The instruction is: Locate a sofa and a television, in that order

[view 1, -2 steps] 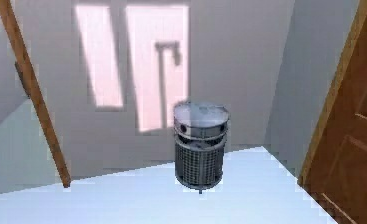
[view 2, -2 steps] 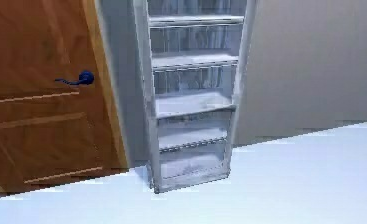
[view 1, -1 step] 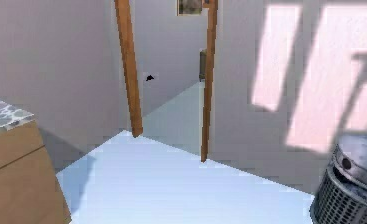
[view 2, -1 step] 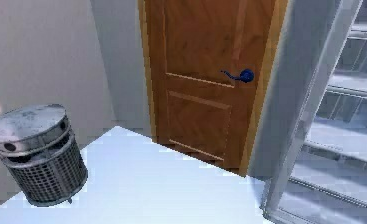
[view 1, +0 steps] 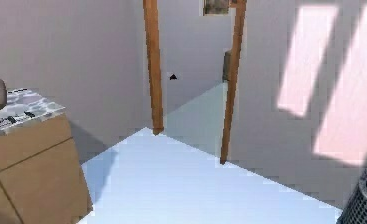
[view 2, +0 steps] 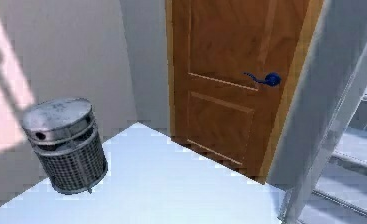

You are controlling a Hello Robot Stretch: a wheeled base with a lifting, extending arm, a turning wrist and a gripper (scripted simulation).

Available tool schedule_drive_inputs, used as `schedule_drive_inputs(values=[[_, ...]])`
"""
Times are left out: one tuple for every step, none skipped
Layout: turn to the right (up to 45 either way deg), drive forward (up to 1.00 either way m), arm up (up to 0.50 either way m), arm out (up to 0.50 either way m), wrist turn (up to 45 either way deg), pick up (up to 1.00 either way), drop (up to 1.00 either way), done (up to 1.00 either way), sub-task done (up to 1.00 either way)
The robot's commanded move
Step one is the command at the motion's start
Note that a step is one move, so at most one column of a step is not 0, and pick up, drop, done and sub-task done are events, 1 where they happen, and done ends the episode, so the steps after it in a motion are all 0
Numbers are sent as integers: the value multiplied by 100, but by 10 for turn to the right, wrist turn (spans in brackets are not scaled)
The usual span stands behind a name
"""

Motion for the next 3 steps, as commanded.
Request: schedule_drive_inputs(values=[[0, 100, 0, 0, 0, 0, 0, 0, 0], [-30, 0, 0, 0, 0, 0, 0, 0, 0], [30, 0, 0, 0, 0, 0, 0, 0, 0]])
